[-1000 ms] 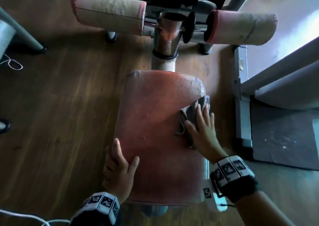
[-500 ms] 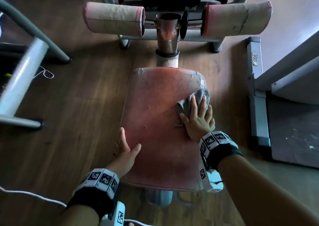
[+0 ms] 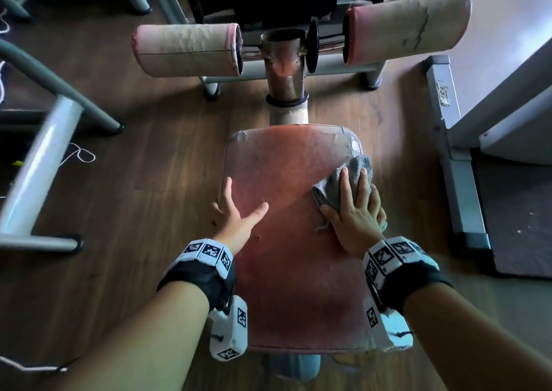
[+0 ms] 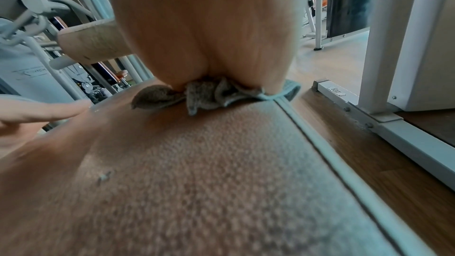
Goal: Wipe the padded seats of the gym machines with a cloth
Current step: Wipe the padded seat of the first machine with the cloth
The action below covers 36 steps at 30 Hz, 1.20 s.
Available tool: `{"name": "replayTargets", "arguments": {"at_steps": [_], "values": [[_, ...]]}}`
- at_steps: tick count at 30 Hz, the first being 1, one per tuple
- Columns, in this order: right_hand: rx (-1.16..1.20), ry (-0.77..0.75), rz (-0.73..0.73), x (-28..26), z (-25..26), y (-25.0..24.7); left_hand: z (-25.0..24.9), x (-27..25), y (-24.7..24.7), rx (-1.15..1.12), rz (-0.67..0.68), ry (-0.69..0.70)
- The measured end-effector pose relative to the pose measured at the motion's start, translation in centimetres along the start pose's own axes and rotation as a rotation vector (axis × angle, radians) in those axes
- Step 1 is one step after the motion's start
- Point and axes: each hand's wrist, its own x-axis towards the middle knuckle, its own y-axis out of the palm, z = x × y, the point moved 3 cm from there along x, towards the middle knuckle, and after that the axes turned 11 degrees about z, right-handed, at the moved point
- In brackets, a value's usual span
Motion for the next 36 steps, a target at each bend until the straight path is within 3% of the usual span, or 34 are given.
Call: {"name": "replayTargets", "arguments": {"at_steps": [3,7,13,17,22,29,36], "values": [[0.013,-0.015,-0.001,0.0,0.0,-0.4,0.3,0.1,0.0,-0.002,0.034,0.026],[0.045,-0.016,0.042,1.6,-0.2,-1.9,0.4,0.6,0.2,0.084,-0.018,0.102],[0.278,-0.014,0.044,6.6,0.0,-5.1,0.1,1.0,0.2,0.149,-0.073,0.198],[0.383,0.004,0.031,7.1,0.3,-5.5,0.2,1.3,0.1,0.161,-0.037,0.217],[0.323,-0.072,-0.054,4.4,-0.9,-3.3,0.3,1.5,0.1,0.113,0.03,0.231],[0.37,-0.077,0.034,9.4,-1.1,-5.2,0.6,1.9,0.0,0.117,0.034,0.235],[0.34,-0.172,-0.01,1.4,-2.7,-1.9,0.9,2.1,0.0,0.084,0.074,0.236]]}}
